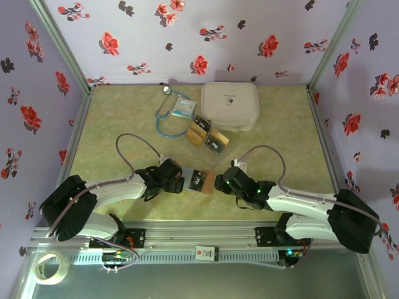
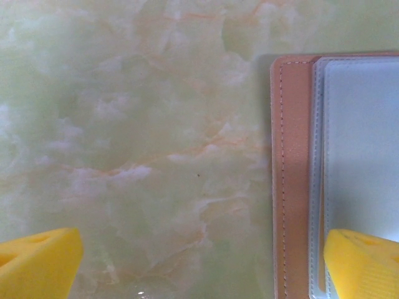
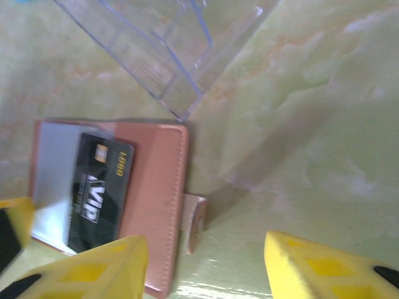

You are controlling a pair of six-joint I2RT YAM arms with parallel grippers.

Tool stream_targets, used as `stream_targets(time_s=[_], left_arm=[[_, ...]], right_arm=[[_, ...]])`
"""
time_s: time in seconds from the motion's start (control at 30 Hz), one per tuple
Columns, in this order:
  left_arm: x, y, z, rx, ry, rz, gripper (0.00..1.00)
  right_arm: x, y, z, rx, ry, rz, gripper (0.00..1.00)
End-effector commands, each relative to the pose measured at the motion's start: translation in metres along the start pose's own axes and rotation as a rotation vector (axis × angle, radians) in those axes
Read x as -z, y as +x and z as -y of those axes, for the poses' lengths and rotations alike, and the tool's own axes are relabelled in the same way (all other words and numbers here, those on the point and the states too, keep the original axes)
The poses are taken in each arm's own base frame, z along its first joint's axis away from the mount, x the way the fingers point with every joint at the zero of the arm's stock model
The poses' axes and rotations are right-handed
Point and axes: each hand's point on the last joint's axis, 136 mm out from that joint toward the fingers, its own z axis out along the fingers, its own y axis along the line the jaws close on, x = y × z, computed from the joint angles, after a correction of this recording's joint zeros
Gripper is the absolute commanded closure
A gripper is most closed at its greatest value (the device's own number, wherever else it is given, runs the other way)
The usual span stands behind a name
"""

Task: Put the credit cards into the card holder

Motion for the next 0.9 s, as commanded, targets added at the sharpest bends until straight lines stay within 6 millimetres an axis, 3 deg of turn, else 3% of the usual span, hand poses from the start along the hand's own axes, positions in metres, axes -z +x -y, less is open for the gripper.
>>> stream_targets(time_s=[0.0, 0.23, 0.37, 0.43, 0.67, 0.8, 0.87], left_arm=[[-0.001, 0.000, -0.009, -0.015, -0.046, -0.005, 0.00], [0.000, -0.001, -0.008, -0.011, -0.040, -0.003, 0.00], [0.000, -0.002, -0.007, -0.009, -0.037, -0.001, 0.00], [0.001, -0.003, -0.006, -0.010, -0.035, -0.001, 0.00], [0.001, -0.005, -0.005, -0.008, -0.031, 0.002, 0.00], [0.004, -0.009, -0.003, -0.007, -0.027, 0.010, 0.00], [0.005, -0.010, -0.003, -0.007, -0.024, 0.014, 0.00]], right_arm=[[-0.006, -0.009, 0.000, 0.025, 0.028, 0.022, 0.56], [-0.018, -0.021, -0.001, 0.021, 0.041, 0.030, 0.79], [-0.020, -0.028, -0.002, 0.026, 0.041, 0.033, 0.96], [-0.020, -0.031, 0.000, 0.024, 0.044, 0.033, 1.00], [-0.019, -0.039, 0.007, 0.011, 0.051, 0.034, 1.00], [-0.011, -0.041, 0.006, 0.010, 0.041, 0.039, 0.80], [0.000, -0.047, 0.003, 0.002, 0.026, 0.063, 0.74]])
